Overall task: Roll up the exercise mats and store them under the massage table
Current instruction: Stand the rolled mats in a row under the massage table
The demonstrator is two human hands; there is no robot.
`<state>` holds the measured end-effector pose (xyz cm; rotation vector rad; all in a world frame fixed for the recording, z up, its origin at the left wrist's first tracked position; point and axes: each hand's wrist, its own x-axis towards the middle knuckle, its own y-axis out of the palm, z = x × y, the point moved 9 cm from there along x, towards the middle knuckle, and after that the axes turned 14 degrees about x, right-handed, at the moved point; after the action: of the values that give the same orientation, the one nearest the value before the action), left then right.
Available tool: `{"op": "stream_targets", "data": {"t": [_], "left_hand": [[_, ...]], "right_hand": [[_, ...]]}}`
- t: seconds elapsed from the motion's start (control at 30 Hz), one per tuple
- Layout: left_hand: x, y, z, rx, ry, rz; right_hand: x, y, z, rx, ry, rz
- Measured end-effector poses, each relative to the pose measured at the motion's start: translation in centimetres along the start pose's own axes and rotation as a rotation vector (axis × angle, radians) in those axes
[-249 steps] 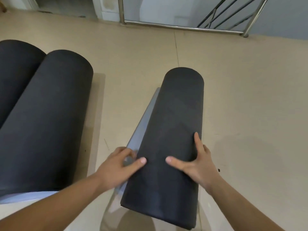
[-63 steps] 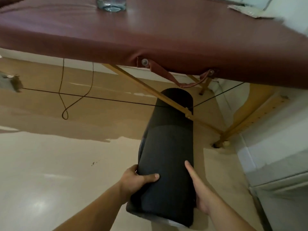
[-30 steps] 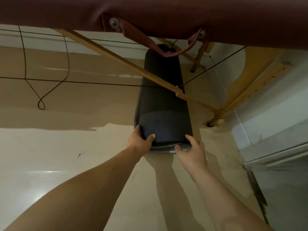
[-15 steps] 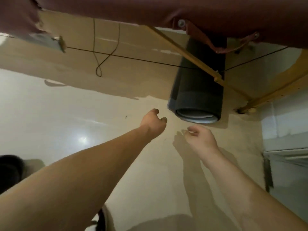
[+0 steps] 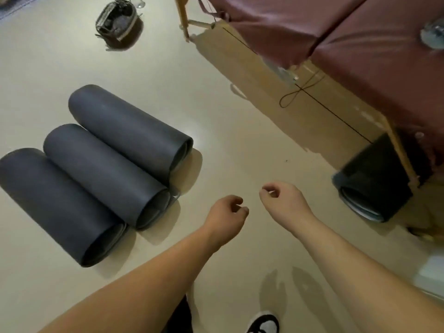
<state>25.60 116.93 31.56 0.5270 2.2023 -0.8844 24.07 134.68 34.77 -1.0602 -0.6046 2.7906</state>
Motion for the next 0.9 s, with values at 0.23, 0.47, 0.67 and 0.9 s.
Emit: {"op": "stream_targets", "data": {"t": [0.23, 0.47, 0.67, 0.9], "left_hand": [[-3.5, -14.0, 17.7, -0.083, -0.189, -0.092], [0.3, -23.2, 34.1, -0.030, -0.318, -0.113], [6.5, -25.8, 36.4, -0.071, -0.263, -0.144], [19.5, -24.5, 32.7, -0.322, -0.184, -0.244]], "right_hand": [[-2.6, 20.8, 9.6, -0.052, -0.033, 0.212], [-1.2, 40.3, 11.4, -0.033, 0.067, 0.304], [4.1, 44.6, 11.1, -0.107, 0.065, 0.224], [17.2, 42.3, 7.8, 0.061, 0.080, -0.019]]}}
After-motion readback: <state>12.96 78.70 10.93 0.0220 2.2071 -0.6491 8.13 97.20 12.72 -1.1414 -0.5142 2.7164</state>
